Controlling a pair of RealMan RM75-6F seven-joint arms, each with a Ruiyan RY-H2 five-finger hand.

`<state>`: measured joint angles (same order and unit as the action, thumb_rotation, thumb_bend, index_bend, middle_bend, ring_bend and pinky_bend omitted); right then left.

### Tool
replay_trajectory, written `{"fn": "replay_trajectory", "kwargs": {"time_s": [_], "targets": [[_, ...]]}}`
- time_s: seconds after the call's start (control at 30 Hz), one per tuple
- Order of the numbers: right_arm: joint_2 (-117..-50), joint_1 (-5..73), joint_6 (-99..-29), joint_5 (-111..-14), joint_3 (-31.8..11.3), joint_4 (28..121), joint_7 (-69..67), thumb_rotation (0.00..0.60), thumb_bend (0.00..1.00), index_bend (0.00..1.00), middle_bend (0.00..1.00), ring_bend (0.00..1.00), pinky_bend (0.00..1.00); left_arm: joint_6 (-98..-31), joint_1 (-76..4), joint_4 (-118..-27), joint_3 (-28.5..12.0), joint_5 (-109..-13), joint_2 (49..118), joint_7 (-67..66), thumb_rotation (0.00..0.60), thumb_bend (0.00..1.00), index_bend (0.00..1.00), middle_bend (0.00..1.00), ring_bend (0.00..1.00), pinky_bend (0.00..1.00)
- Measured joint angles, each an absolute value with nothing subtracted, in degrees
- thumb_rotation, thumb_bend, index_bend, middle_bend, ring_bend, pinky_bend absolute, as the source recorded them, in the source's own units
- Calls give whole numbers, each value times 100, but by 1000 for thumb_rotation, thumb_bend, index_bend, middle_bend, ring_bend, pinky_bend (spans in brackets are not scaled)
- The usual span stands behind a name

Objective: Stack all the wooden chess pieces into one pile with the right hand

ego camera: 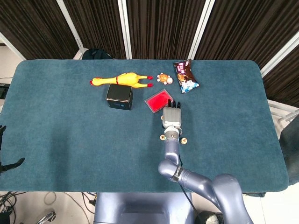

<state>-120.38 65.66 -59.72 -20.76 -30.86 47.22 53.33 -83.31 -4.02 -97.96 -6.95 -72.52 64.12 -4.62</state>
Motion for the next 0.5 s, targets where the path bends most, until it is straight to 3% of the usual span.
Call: {"fn": "replay_trajectory", "kwargs": {"time_s": [0.5], "targets": [[-12235,6660,-5796,-2134,-3275,4326,5364,600,421,456,0,0,0,-8343,-401,-9787,-706,-7242,6412,-460,600,10,41,13,0,148]]}}
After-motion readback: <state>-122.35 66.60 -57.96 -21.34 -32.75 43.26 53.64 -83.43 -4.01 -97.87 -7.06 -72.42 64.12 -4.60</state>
